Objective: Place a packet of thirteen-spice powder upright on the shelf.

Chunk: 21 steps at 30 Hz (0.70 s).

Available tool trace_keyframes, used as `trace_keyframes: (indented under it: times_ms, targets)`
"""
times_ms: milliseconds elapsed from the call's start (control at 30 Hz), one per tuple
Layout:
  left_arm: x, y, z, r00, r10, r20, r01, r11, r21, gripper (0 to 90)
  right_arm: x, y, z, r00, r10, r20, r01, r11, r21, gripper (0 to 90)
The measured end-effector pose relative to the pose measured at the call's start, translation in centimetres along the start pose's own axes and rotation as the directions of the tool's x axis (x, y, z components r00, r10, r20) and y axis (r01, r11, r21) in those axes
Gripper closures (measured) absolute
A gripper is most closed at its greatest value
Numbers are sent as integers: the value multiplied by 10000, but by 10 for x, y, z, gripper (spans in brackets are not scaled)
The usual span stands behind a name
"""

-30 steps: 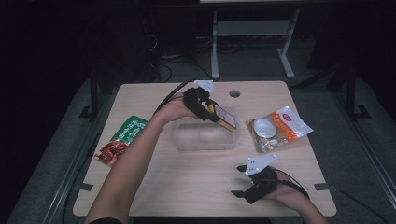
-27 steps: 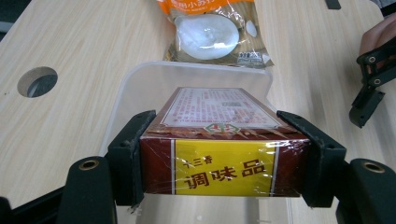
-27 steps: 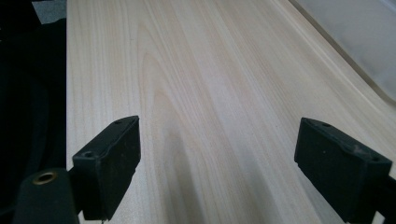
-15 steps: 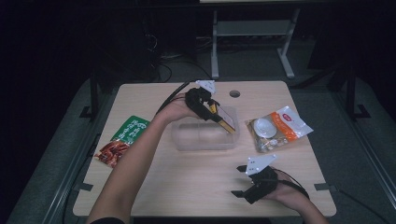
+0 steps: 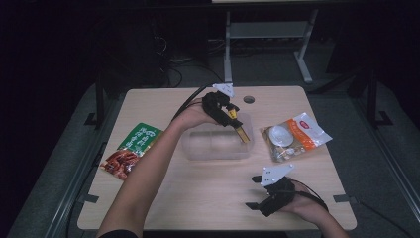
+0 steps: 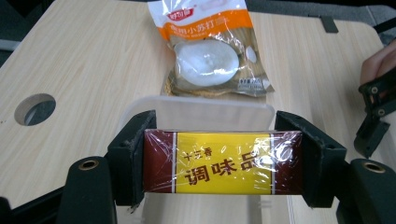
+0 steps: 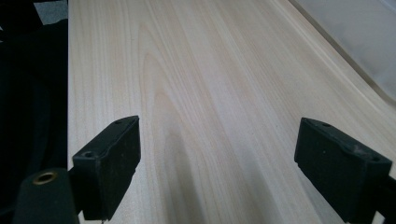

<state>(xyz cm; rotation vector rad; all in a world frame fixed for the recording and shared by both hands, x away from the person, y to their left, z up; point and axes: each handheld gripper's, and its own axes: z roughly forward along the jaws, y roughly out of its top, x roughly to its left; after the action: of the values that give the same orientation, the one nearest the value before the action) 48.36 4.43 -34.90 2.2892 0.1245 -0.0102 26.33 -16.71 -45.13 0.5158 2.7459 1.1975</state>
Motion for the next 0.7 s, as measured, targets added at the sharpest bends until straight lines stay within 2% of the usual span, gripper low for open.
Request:
trace_keyframes:
  times_ms: [700]
  targets:
    - [1,7,29,9998,-138,116,139,9999,-21,310,0,0,2,9997,-214,-78,215,9997,147,140]
